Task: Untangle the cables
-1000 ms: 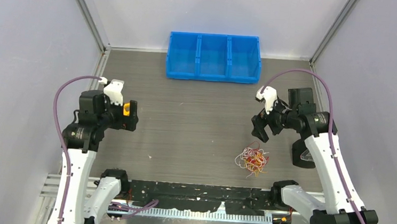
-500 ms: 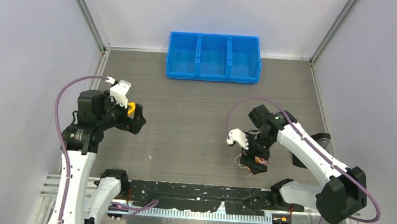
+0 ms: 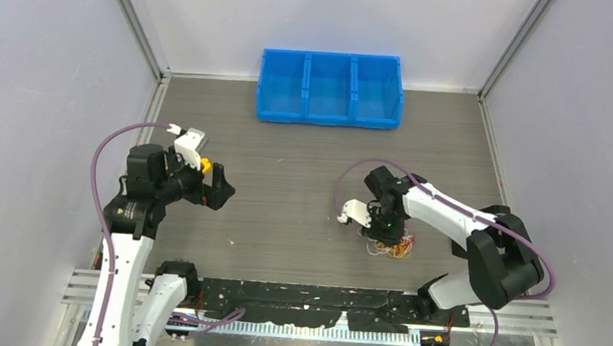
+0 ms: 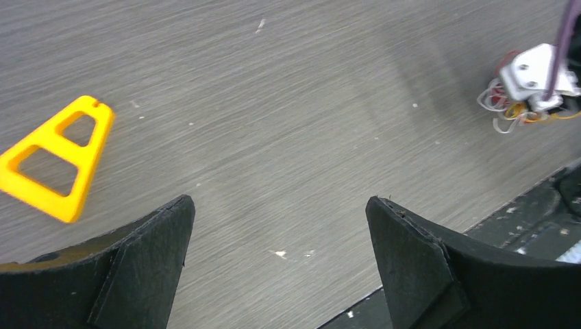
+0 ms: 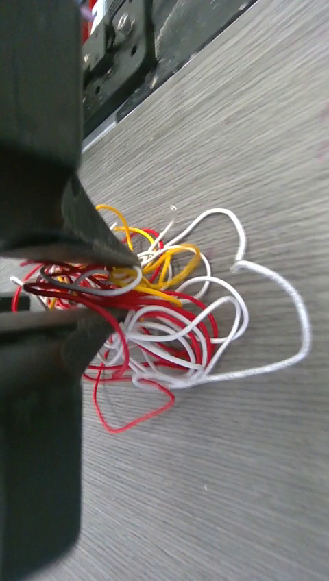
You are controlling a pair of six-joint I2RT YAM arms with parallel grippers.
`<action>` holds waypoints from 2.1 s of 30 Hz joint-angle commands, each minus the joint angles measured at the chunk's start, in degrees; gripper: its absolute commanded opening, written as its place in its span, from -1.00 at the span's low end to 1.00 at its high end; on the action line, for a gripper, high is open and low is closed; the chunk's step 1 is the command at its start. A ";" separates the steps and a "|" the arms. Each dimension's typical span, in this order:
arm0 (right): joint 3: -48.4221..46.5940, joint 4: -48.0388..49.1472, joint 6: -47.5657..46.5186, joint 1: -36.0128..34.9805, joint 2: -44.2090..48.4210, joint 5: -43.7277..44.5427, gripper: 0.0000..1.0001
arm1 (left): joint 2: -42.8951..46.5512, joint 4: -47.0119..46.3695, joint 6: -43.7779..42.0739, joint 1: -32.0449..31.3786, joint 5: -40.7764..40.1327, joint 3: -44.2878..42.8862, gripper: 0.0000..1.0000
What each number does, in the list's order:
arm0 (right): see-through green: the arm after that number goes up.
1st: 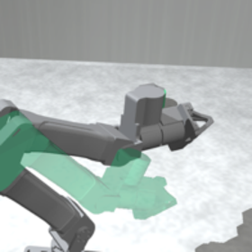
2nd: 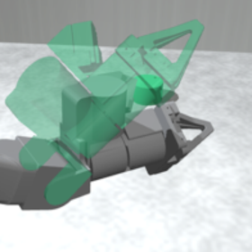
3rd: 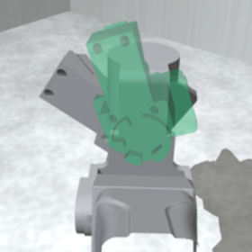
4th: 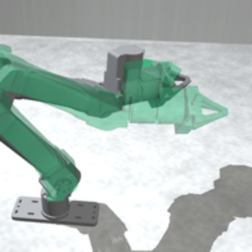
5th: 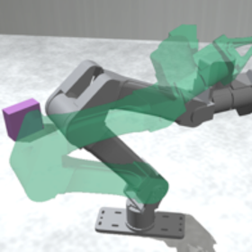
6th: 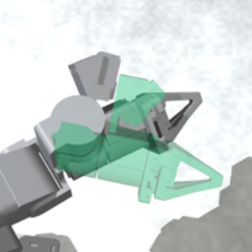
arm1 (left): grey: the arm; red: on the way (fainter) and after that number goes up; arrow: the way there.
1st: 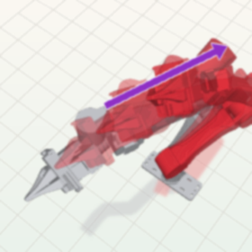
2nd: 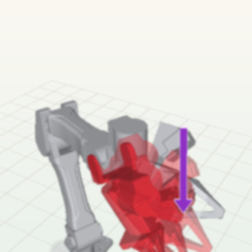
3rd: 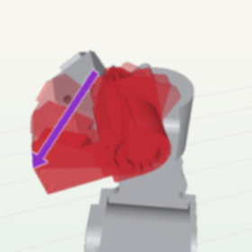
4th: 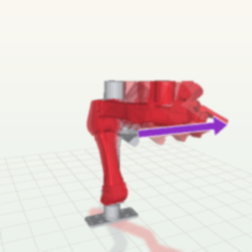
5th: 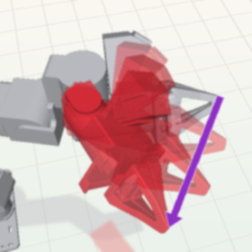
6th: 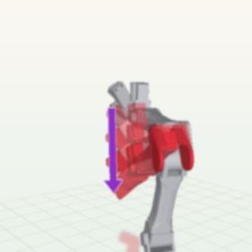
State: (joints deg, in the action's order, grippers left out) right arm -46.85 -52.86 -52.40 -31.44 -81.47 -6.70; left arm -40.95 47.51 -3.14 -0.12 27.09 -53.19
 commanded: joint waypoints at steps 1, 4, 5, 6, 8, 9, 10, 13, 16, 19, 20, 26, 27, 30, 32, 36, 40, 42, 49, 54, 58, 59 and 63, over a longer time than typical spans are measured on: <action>-6.95 2.68 4.06 -0.72 -0.02 -4.77 -0.68 | 0.71 -7.07 4.94 -0.14 9.19 1.64 0.99; -15.53 0.62 9.23 -0.73 1.65 -17.65 -0.88 | 0.79 -9.46 6.22 -0.14 14.22 3.22 0.99; -16.99 0.45 10.56 -0.73 2.39 -22.83 -0.88 | 0.62 -10.16 6.34 -0.14 16.04 3.80 0.99; -19.87 0.81 13.84 -0.73 2.69 -25.43 -0.89 | 0.42 -11.08 6.71 -0.14 17.84 4.49 0.99; -22.69 5.15 19.53 -0.73 3.62 -32.21 -0.89 | -0.30 -13.69 8.35 -0.14 21.25 6.04 0.99; -23.17 6.99 23.95 -0.73 4.40 -36.29 -0.89 | -0.48 -15.66 9.60 -0.25 22.97 6.83 0.99; -23.23 12.08 26.44 -0.77 5.01 -38.09 -0.89 | -0.68 -18.04 11.07 -0.95 24.96 7.88 0.99; -22.13 23.53 40.34 -0.73 6.51 -45.91 -0.89 | -0.55 -27.22 16.09 -5.71 24.80 11.05 0.99; -22.00 35.58 51.29 -0.80 4.89 -50.51 -0.89 | -1.87 -34.28 17.87 -12.47 22.46 12.62 0.99; -18.96 49.41 64.63 -1.01 4.43 -52.17 -0.89 | -5.81 -38.65 20.62 -15.43 21.94 12.08 0.99; -18.38 51.58 65.99 -1.48 4.03 -52.35 -0.89 | -7.54 -39.23 20.98 -16.41 22.13 11.35 0.99; -17.27 56.08 70.29 -3.24 2.21 -52.82 -0.89 | -14.91 -42.88 22.35 -25.53 20.64 8.50 0.99; -17.06 56.54 70.66 -3.49 2.07 -52.99 -0.89 | -15.90 -43.95 23.07 -26.14 20.60 8.47 0.98; -16.23 58.77 72.71 -3.77 1.35 -53.66 -0.85 | -18.30 -49.28 26.35 -26.33 22.26 8.30 0.86; -15.36 60.13 73.45 -3.80 1.01 -53.98 -0.80 | -19.35 -52.21 27.96 -26.70 24.06 7.99 0.57; -14.48 60.08 72.93 -3.51 0.63 -54.99 -0.59 | -19.98 -53.55 28.03 -27.08 27.16 7.53 -0.58; -14.19 52.63 67.44 -0.30 1.41 -54.46 -0.56 | -16.82 -46.94 23.95 -25.26 27.12 8.62 -1.00; -14.33 45.83 62.10 2.23 1.79 -53.82 -0.56 | -14.20 -43.13 22.09 -23.61 27.08 9.83 -1.00; -14.11 28.48 47.36 9.62 4.56 -51.90 -0.80 | -11.65 -29.00 14.37 -14.77 25.71 9.96 -1.00; -16.71 15.60 36.51 17.99 5.72 -51.22 -0.79 | -12.11 -13.38 0.36 -4.74 27.13 5.88 -1.00; -18.42 5.01 28.18 24.96 5.31 -50.42 -0.74 | -13.37 -2.35 -10.76 3.88 27.84 2.40 -1.00; -18.61 4.06 26.17 25.79 5.16 -50.20 -0.73 | -14.10 0.83 -13.22 5.48 27.93 1.46 -1.00; -19.47 -0.21 21.74 29.20 3.97 -48.91 -0.74 | -16.58 5.69 -20.30 9.78 25.70 -1.16 -1.00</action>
State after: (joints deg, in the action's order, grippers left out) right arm -63.66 -44.40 -21.21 -6.28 -77.95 -59.92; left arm -55.55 42.48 -10.96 4.54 56.29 -50.72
